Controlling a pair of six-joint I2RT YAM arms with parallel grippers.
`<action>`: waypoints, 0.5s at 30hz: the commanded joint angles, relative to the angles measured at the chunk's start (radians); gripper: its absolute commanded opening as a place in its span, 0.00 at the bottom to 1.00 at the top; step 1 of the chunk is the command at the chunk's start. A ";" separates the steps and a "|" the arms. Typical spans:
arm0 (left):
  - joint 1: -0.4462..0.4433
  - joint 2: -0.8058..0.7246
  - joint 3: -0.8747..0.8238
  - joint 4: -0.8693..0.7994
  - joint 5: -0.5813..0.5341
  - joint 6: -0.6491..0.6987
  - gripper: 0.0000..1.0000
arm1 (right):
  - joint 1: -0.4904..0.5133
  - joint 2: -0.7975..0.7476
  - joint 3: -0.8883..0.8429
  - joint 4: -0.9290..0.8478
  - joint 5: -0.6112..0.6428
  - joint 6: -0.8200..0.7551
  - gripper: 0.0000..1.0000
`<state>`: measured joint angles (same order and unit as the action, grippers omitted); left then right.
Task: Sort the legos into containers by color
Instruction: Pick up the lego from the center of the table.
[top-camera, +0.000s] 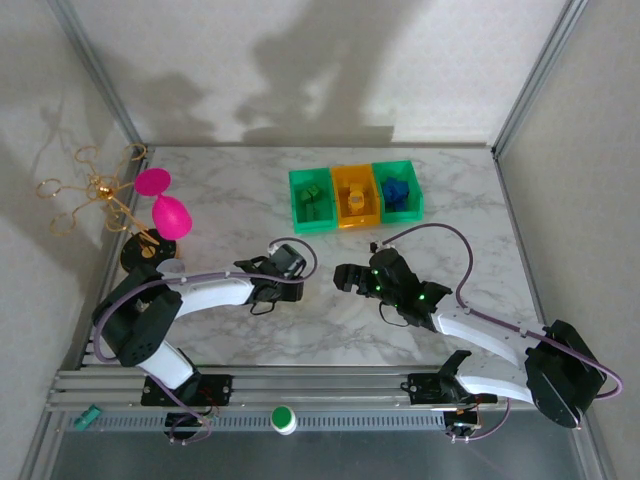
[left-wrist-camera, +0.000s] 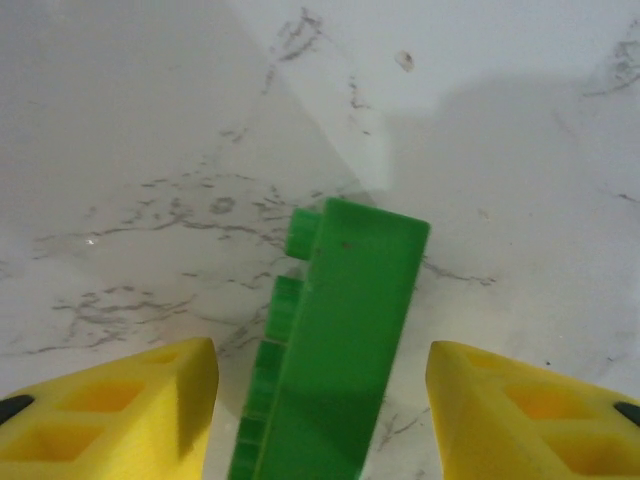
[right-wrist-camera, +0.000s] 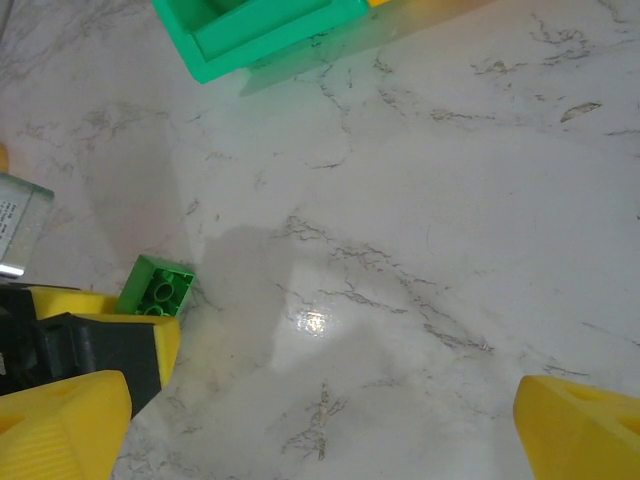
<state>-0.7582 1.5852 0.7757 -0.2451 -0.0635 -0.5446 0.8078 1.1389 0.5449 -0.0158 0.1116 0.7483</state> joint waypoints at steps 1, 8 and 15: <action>-0.015 0.017 -0.001 0.002 -0.031 -0.019 0.54 | 0.007 -0.004 -0.002 -0.001 0.028 -0.005 0.99; -0.021 0.010 0.006 -0.002 -0.050 -0.028 0.42 | 0.008 0.010 0.005 0.007 0.025 -0.009 0.99; -0.024 -0.015 0.023 -0.017 -0.056 -0.029 0.26 | 0.006 -0.001 0.004 0.001 0.030 -0.007 0.99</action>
<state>-0.7719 1.5925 0.7761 -0.2432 -0.0868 -0.5663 0.8078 1.1431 0.5449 -0.0154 0.1120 0.7475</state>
